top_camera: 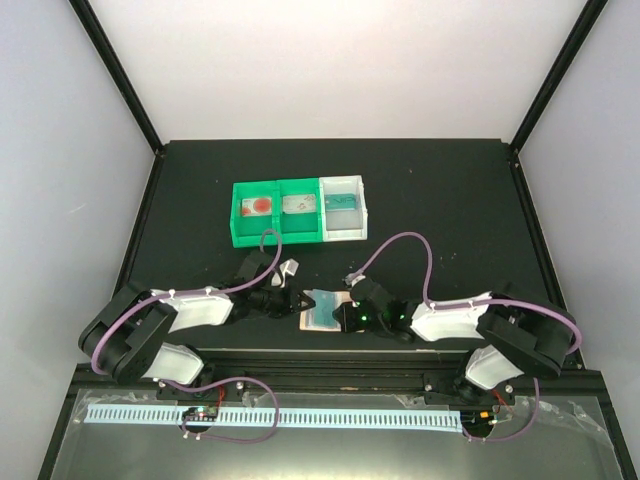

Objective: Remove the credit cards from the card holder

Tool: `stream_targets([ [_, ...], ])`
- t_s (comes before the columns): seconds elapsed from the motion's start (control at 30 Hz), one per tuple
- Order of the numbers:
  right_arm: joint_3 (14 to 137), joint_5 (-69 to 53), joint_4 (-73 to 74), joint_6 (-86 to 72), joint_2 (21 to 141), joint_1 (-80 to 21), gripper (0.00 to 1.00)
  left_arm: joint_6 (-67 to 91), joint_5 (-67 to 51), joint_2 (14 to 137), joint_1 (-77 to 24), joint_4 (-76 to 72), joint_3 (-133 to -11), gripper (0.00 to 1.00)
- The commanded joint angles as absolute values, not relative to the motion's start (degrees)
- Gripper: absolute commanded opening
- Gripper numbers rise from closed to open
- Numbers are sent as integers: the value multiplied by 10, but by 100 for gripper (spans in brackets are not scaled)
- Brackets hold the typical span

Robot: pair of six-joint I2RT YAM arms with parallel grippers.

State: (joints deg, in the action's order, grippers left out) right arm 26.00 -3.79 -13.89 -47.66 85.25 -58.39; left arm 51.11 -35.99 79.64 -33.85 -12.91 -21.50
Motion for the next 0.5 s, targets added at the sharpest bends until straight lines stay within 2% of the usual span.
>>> stream_targets([
  [0.0, 255, -32, -125, -467, 831, -582, 11, 488, -340, 793, -342, -100, -237, 2],
  [0.27, 271, 26, -28, -437, 748, -581, 24, 478, -330, 781, -343, -78, -236, 2],
  [0.47, 269, 83, 48, -413, 692, -570, 40, 468, -325, 774, -342, -55, -243, 2],
])
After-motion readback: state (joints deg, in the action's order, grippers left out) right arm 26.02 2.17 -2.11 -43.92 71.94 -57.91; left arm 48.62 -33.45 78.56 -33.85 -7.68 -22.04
